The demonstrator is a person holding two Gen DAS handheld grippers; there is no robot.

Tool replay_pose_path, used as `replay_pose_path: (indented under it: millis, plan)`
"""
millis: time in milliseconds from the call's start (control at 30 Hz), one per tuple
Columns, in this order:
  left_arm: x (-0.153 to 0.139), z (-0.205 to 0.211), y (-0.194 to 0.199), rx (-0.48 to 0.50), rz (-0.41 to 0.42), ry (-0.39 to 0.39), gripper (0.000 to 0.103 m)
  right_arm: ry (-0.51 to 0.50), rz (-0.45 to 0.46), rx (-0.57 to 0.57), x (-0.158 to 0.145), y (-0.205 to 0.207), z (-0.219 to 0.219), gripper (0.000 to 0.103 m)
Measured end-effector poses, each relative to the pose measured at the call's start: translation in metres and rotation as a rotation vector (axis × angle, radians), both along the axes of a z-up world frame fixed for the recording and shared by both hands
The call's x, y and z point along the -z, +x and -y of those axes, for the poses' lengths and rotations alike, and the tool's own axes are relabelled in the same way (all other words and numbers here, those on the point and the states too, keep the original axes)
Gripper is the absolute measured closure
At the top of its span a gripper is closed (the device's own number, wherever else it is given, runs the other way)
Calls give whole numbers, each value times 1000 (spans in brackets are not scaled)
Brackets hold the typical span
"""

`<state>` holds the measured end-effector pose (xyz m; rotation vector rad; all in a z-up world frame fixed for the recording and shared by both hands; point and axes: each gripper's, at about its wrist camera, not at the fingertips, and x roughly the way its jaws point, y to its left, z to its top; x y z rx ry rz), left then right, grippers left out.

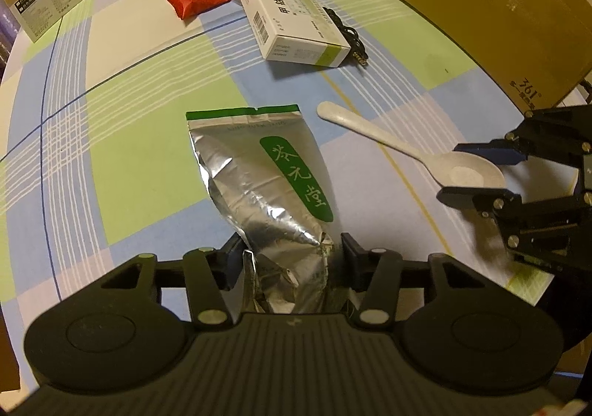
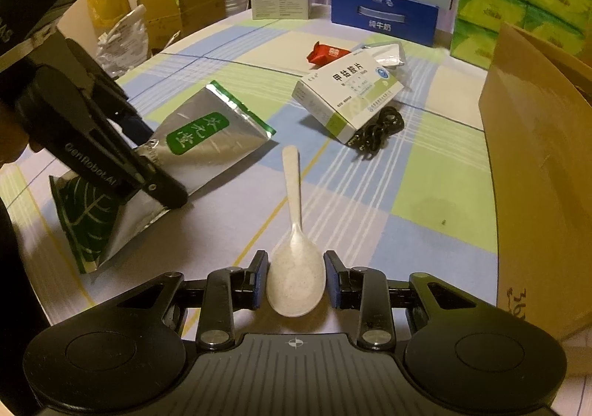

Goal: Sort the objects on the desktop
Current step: 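Lift the held spoon and foil pouch up off the table, then carry the spoon and pouch into the cardboard box and open both tools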

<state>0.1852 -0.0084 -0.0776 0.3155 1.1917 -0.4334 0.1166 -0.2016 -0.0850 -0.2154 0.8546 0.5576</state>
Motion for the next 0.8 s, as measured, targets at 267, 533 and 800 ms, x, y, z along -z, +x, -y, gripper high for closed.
replay_pose_path:
  millis: [267, 533, 800]
  plan:
    - [-6, -5, -12, -10, 2, -14, 57, 17, 13, 24, -7, -6, 3, 74]
    - [-20, -7, -20, -28, 14, -62, 57, 46, 17, 82, -21, -16, 9, 74]
    - [-48, 8, -24, 14, 39, -88, 57, 77, 55, 154, -51, -20, 22, 74]
